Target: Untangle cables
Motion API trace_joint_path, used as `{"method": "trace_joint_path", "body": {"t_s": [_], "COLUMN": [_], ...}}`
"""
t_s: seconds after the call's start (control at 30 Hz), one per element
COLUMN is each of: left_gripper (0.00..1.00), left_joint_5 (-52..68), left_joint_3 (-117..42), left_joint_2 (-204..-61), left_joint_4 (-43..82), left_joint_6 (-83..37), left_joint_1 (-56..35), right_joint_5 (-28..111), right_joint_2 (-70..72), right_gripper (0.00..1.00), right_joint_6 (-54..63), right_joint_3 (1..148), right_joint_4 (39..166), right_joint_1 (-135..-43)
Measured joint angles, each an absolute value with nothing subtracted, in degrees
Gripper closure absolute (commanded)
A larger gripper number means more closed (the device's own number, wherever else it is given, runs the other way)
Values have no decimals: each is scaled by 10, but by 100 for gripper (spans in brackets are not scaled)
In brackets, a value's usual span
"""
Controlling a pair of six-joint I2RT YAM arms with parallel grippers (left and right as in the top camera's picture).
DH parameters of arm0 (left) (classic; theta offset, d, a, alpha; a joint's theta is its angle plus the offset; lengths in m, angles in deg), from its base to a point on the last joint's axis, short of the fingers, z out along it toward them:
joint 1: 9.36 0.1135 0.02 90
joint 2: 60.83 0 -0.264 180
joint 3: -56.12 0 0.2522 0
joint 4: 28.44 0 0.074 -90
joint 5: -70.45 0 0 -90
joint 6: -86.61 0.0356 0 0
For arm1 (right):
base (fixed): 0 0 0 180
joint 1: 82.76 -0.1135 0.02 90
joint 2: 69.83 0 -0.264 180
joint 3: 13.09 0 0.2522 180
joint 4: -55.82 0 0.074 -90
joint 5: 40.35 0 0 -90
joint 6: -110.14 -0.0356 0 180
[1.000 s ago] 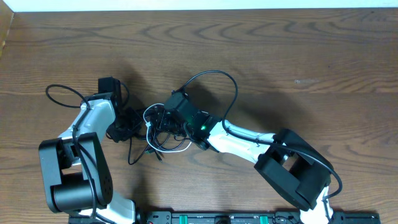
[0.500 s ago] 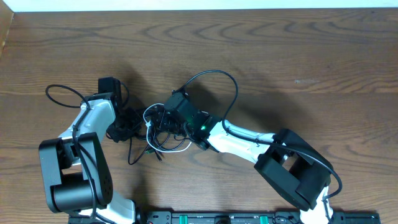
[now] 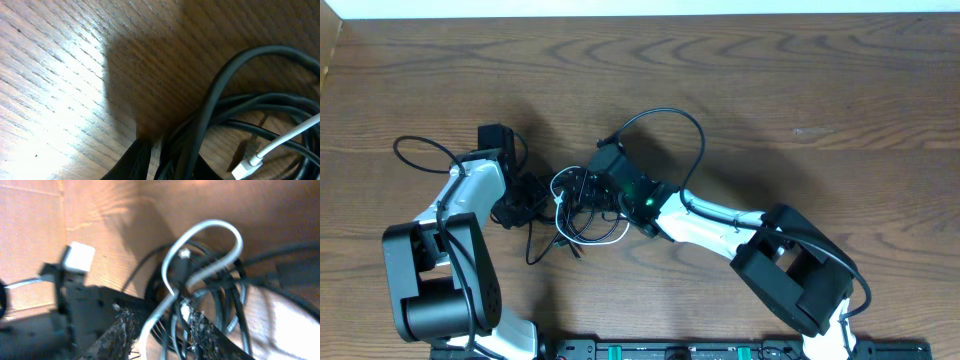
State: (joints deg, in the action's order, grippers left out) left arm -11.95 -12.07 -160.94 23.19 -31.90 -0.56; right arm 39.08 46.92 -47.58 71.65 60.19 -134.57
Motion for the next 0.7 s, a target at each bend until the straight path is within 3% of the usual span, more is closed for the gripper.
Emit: {"method": "trace_joint_path", "body": {"t_s": [0.4, 0.7], "left_gripper": [78, 78], "left_joint_5": [-120, -120], "left_joint_3": [-121, -121], "left_joint_2": [-1609, -1609], "left_joint_4": [232, 232], "left_joint_6": [-319, -319], "left_joint_1": [-6, -6], "right_joint_5": [392, 407], "right_joint_2": [469, 469], "right_gripper": [62, 68], "right_joint_6": [-472, -471], "right_joint_3": [717, 717], "right_joint_4": [562, 618], "right_joint_1": [-1340, -1367]}}
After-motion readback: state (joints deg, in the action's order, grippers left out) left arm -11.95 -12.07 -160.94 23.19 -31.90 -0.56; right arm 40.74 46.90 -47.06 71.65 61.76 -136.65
